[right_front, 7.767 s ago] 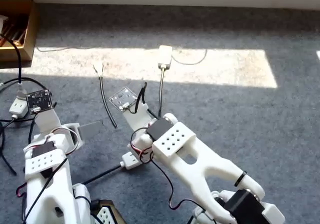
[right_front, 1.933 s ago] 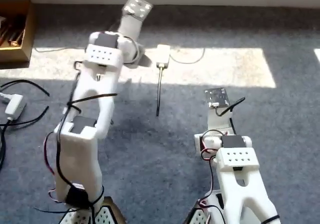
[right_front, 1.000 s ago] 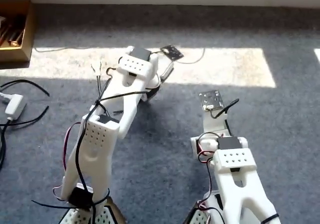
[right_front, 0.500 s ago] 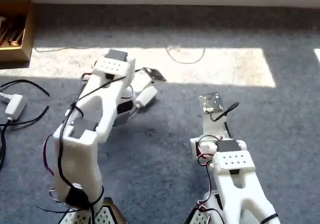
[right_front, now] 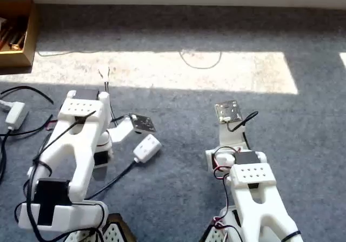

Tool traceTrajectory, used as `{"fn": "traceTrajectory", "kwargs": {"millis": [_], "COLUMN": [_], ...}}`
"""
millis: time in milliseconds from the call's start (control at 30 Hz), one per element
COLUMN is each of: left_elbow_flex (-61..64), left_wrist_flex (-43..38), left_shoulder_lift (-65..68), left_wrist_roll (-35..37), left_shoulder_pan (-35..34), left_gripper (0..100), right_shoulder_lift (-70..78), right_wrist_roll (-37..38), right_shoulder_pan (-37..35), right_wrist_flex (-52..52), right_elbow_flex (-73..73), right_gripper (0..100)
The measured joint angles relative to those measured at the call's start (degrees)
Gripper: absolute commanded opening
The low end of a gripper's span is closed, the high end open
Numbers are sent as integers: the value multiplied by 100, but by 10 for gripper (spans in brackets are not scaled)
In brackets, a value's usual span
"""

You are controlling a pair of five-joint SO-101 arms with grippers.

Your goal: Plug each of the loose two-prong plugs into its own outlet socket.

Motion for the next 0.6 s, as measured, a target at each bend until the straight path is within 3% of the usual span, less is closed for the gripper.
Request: {"fn": "traceTrajectory", "kwargs": {"millis": [167,333,600], "left_elbow_flex": [18,-492,-1538], "left_wrist_flex": [0,-44,-1679], "left_shoulder_lift": [-97,-97,-97], "left_wrist_roll": [-158,26,2602], "left_shoulder_pan": [-413,-352,721], "left_gripper": [7,6,8], "right_shoulder_lift": [0,0,0], "right_wrist_roll": [0,0,0], "right_shoulder_pan": [0,0,0], "right_wrist_flex": [0,0,0], "right_elbow_flex": [0,0,0], "right_gripper": [311,311,311]}}
